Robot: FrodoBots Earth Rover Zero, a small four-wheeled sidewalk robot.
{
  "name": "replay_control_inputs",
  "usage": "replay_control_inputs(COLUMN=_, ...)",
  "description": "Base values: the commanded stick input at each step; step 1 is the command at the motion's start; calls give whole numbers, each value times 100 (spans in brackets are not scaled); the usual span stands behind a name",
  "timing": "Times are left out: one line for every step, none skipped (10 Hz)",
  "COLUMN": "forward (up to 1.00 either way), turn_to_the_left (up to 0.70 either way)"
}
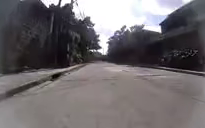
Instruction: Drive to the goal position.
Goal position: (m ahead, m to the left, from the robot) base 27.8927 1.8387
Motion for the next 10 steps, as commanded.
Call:
replay_control_inputs(forward=100, turn_to_the_left=0)
replay_control_inputs(forward=100, turn_to_the_left=0)
replay_control_inputs(forward=100, turn_to_the_left=0)
replay_control_inputs(forward=100, turn_to_the_left=0)
replay_control_inputs(forward=100, turn_to_the_left=0)
replay_control_inputs(forward=100, turn_to_the_left=0)
replay_control_inputs(forward=100, turn_to_the_left=0)
replay_control_inputs(forward=100, turn_to_the_left=0)
replay_control_inputs(forward=100, turn_to_the_left=3)
replay_control_inputs(forward=100, turn_to_the_left=5)
